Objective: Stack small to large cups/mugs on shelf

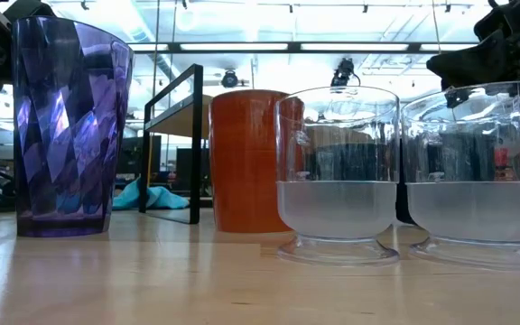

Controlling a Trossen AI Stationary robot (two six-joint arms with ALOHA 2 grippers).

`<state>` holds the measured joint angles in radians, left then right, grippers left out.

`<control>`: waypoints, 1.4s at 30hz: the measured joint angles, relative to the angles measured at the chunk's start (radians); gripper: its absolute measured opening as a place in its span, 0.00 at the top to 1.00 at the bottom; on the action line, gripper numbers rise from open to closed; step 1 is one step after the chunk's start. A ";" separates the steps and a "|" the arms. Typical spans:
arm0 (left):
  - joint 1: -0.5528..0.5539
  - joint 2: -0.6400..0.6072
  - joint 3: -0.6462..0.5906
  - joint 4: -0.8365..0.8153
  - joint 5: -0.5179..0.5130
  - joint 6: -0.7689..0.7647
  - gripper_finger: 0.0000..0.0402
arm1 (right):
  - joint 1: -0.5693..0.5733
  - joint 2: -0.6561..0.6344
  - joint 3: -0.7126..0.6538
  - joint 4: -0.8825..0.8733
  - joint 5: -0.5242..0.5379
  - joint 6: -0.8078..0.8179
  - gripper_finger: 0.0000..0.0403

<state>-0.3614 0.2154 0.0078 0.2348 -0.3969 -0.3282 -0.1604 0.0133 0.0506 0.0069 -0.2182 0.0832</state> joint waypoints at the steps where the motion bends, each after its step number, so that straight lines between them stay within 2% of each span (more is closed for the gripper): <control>1: 0.000 0.000 0.000 0.000 0.000 0.000 0.91 | 0.000 0.000 0.000 0.000 0.000 0.000 0.90; 14: 0.000 0.000 0.000 0.000 0.000 0.000 0.94 | 0.000 0.000 0.000 0.000 0.000 0.000 0.90; 26: 0.000 0.000 0.000 0.000 0.000 0.000 0.91 | 0.000 0.000 0.000 0.000 0.000 0.000 0.90; 34: 0.000 0.000 0.000 0.000 0.000 0.000 0.94 | 0.000 0.000 0.000 0.000 0.000 0.000 0.90; 38: 0.008 0.000 0.000 0.065 -0.085 -0.001 0.93 | 0.000 0.000 0.000 0.000 0.000 0.000 0.90; 42: 0.011 0.000 0.000 0.074 -0.086 0.059 0.92 | 0.000 0.000 0.000 0.000 0.000 0.000 0.90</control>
<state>-0.3502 0.2157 0.0074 0.3091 -0.4829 -0.2691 -0.1608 0.0135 0.0505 0.0071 -0.2184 0.0833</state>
